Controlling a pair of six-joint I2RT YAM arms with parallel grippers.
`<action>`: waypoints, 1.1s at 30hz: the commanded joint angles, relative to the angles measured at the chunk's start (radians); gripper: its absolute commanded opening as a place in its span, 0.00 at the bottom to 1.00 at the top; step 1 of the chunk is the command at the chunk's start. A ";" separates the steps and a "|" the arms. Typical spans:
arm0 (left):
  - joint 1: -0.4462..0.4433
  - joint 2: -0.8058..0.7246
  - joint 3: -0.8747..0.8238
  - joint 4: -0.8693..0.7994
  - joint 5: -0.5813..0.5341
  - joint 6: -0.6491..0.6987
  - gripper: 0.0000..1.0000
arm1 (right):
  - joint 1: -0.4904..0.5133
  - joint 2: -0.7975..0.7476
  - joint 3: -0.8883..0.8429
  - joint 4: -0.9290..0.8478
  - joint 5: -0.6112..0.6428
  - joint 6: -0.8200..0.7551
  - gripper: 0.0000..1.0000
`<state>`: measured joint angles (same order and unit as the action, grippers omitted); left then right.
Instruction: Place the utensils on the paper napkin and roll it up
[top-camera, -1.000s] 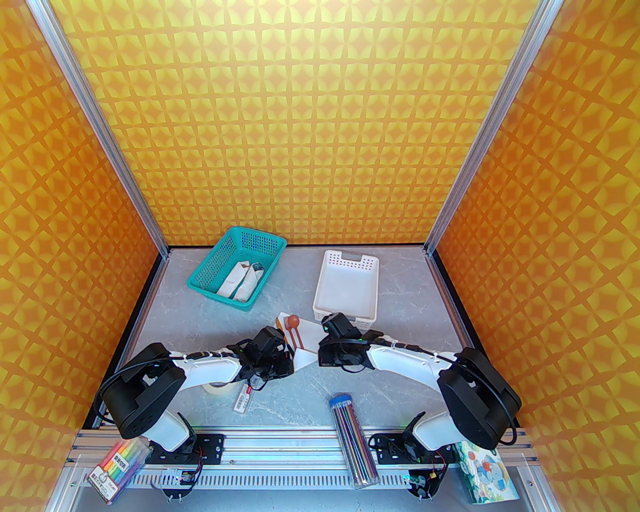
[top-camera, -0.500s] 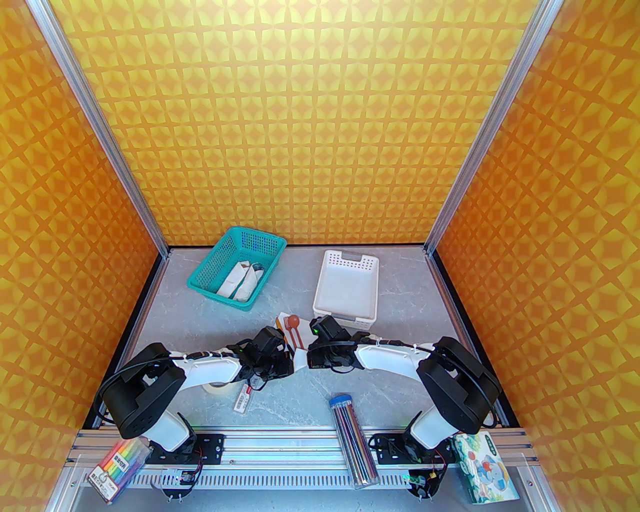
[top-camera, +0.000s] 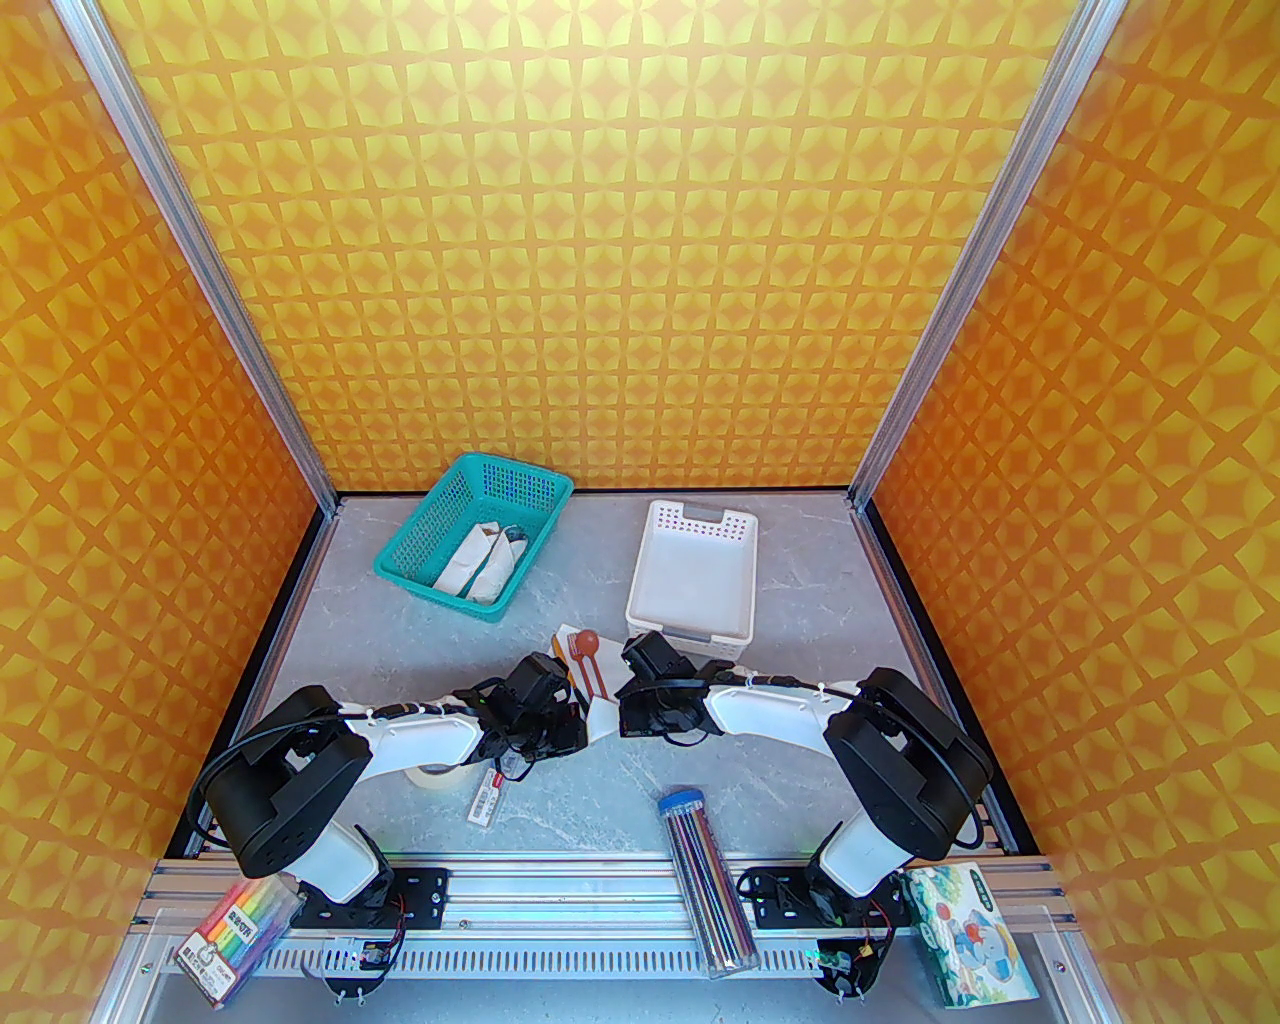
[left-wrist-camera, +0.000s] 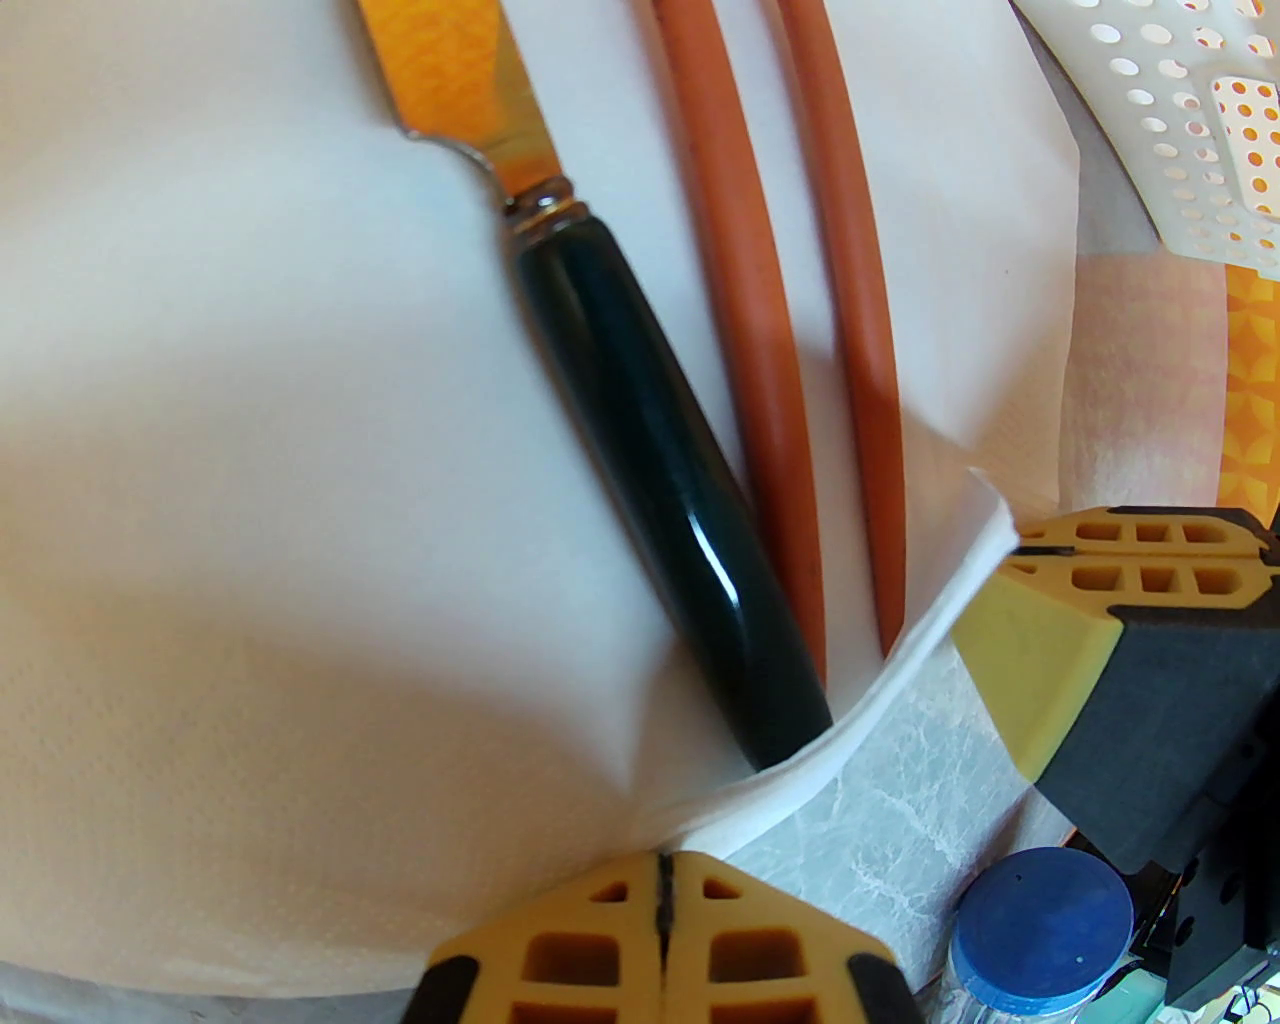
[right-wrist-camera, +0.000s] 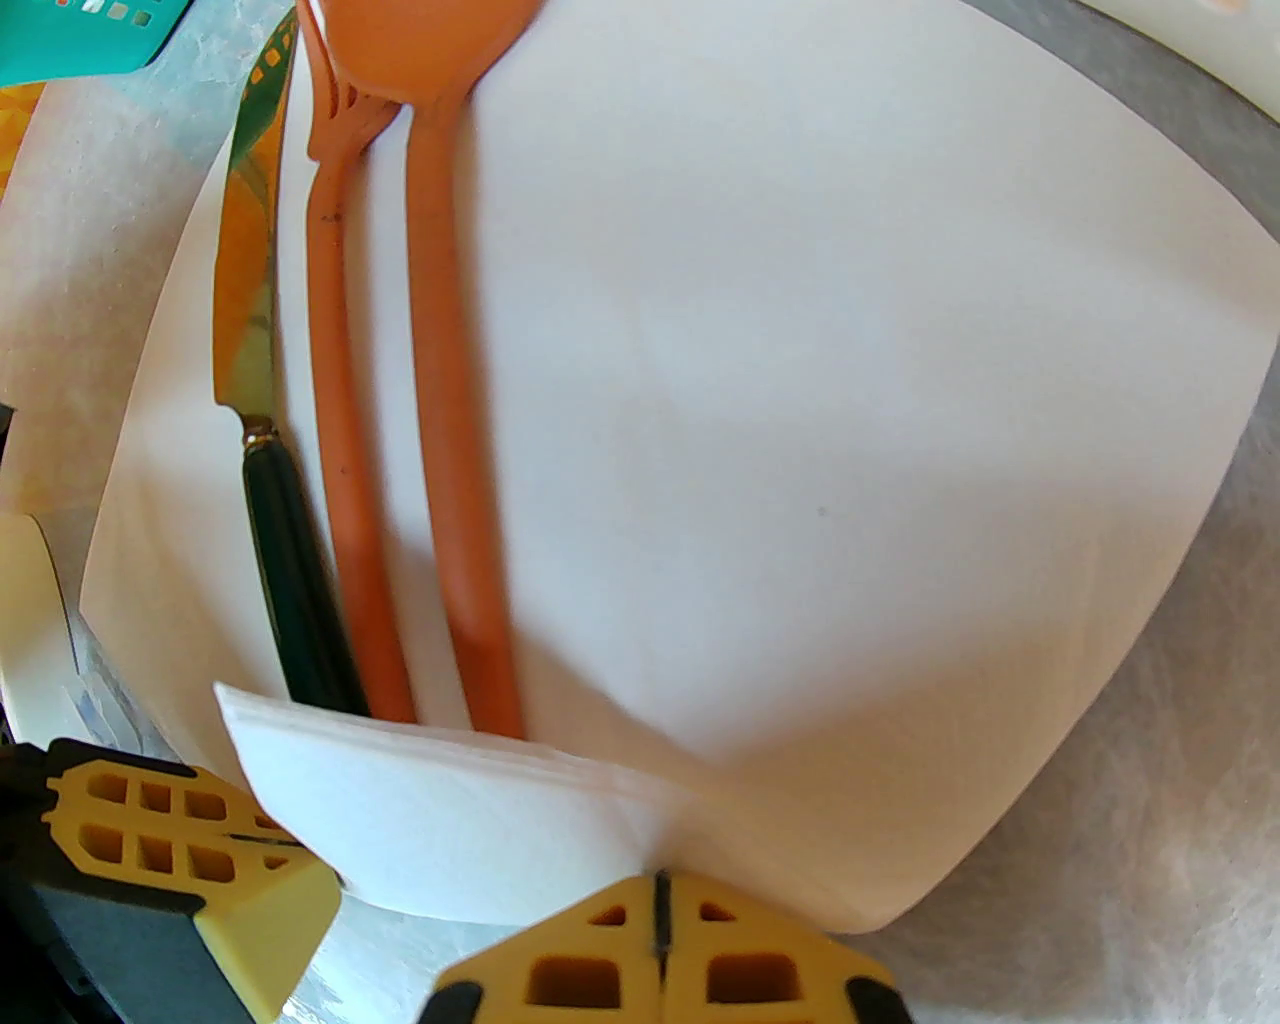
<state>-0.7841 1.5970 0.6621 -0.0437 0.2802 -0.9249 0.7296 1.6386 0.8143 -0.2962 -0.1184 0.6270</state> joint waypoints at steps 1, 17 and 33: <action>0.009 0.015 -0.001 -0.093 -0.030 -0.011 0.00 | -0.013 0.022 0.015 -0.044 0.043 -0.009 0.00; 0.012 0.018 0.004 -0.100 -0.030 -0.010 0.00 | -0.100 -0.020 -0.005 -0.085 0.065 -0.066 0.01; 0.011 0.014 0.002 -0.096 -0.030 -0.008 0.00 | -0.135 -0.168 -0.021 -0.121 0.062 -0.120 0.05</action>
<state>-0.7830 1.5970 0.6674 -0.0563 0.2802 -0.9318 0.6022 1.5211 0.8120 -0.4053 -0.0685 0.5327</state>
